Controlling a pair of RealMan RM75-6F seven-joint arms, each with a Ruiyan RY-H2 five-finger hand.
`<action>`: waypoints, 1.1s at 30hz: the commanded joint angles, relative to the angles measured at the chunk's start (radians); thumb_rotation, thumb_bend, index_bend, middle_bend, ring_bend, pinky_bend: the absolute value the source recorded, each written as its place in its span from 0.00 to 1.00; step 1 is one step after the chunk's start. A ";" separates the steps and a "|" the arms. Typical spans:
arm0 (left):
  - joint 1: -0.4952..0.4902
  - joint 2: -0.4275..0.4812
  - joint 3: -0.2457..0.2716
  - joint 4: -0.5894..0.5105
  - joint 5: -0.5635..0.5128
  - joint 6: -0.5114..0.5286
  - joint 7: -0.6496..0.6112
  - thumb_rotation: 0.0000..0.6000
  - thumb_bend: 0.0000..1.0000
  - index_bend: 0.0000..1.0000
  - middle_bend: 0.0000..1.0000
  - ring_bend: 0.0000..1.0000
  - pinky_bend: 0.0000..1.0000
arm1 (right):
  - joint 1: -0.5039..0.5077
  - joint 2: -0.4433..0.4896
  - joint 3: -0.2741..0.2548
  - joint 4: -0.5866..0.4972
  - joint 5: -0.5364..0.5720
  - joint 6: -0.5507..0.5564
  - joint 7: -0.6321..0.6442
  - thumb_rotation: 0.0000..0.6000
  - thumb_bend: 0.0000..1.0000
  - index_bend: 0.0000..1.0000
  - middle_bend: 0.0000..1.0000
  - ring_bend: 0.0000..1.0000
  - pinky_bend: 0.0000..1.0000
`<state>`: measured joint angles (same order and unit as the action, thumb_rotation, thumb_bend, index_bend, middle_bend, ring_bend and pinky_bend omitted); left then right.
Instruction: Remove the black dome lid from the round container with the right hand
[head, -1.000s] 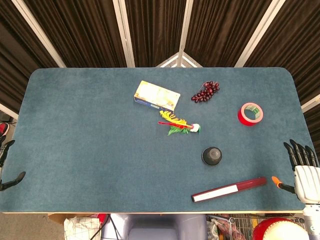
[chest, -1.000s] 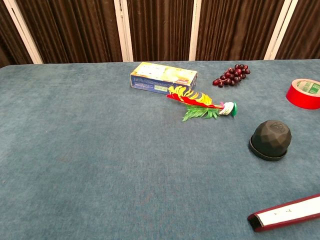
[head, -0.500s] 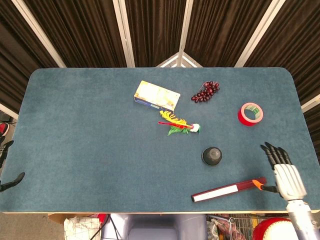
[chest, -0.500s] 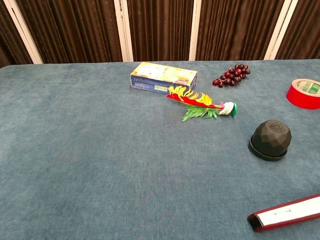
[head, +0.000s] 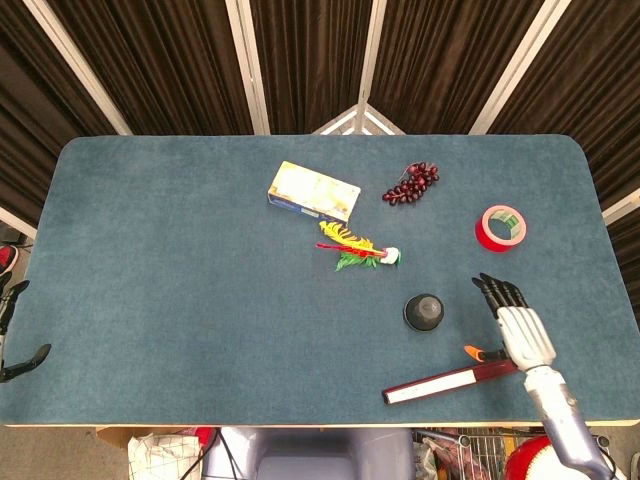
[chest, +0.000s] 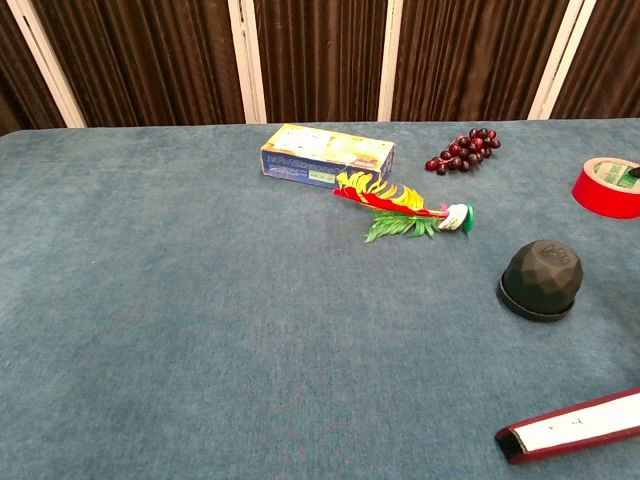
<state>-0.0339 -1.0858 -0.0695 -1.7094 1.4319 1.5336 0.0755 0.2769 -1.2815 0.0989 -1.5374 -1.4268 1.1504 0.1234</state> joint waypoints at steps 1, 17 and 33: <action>-0.001 -0.002 -0.001 0.000 -0.002 -0.001 0.005 1.00 0.31 0.13 0.00 0.00 0.09 | 0.025 -0.033 0.004 0.024 0.023 -0.036 -0.017 1.00 0.14 0.02 0.04 0.00 0.00; -0.006 -0.011 -0.006 0.004 -0.016 -0.008 0.024 1.00 0.31 0.13 0.00 0.00 0.09 | 0.115 -0.149 0.024 0.115 0.117 -0.168 -0.048 1.00 0.14 0.02 0.07 0.00 0.00; -0.009 -0.022 -0.010 0.005 -0.030 -0.011 0.051 1.00 0.31 0.13 0.00 0.00 0.09 | 0.185 -0.219 0.040 0.186 0.157 -0.238 -0.070 1.00 0.14 0.04 0.20 0.00 0.00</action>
<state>-0.0431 -1.1076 -0.0798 -1.7042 1.4019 1.5223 0.1265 0.4599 -1.4983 0.1379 -1.3533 -1.2711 0.9141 0.0547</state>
